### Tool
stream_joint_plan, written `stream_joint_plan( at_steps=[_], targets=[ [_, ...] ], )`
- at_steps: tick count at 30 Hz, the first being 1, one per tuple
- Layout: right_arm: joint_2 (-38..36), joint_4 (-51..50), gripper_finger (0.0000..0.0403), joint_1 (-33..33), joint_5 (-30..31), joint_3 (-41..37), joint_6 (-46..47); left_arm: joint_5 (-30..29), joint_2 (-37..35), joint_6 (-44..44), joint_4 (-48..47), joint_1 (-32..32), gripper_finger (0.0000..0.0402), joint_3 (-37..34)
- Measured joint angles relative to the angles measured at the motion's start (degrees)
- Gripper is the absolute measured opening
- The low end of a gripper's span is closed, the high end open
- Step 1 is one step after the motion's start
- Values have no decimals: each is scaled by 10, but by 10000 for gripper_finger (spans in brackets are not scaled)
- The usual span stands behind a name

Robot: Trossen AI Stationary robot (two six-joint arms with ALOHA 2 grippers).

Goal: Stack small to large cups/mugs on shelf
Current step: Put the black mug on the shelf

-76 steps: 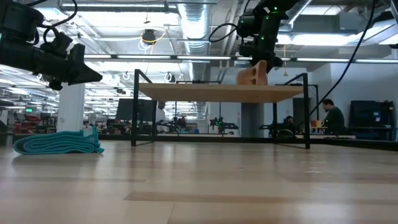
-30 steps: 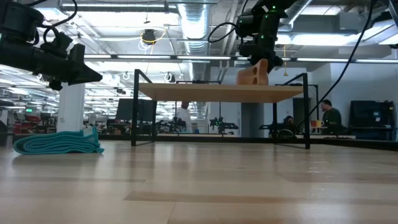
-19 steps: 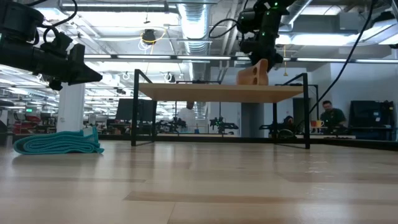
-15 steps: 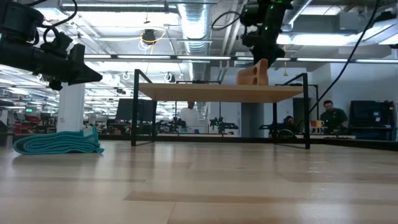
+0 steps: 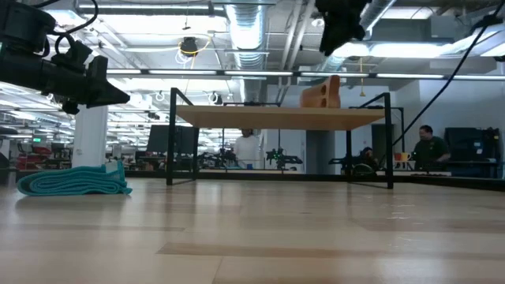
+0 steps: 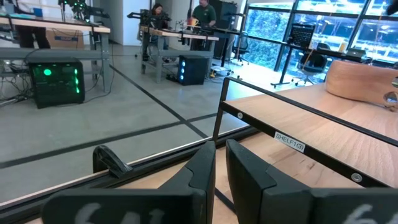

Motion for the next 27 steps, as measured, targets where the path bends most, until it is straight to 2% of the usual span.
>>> stream_joint_plan(
  at_steps=[10, 18, 22, 27],
  targets=[
    [-14, -2, 167, 114, -15, 0, -10, 0, 0, -43, 0, 0, 30, 0],
    [15, -17, 164, 192, -14, -5, 9, 0, 0, -45, 0, 0, 30, 0],
    [8, 11, 159, 226, -14, -59, 22, 0, 0, -45, 0, 0, 30, 0],
    [-41, 73, 155, 257, -13, -161, 40, 1, 0, -47, 0, 0, 30, 0]
  ],
)
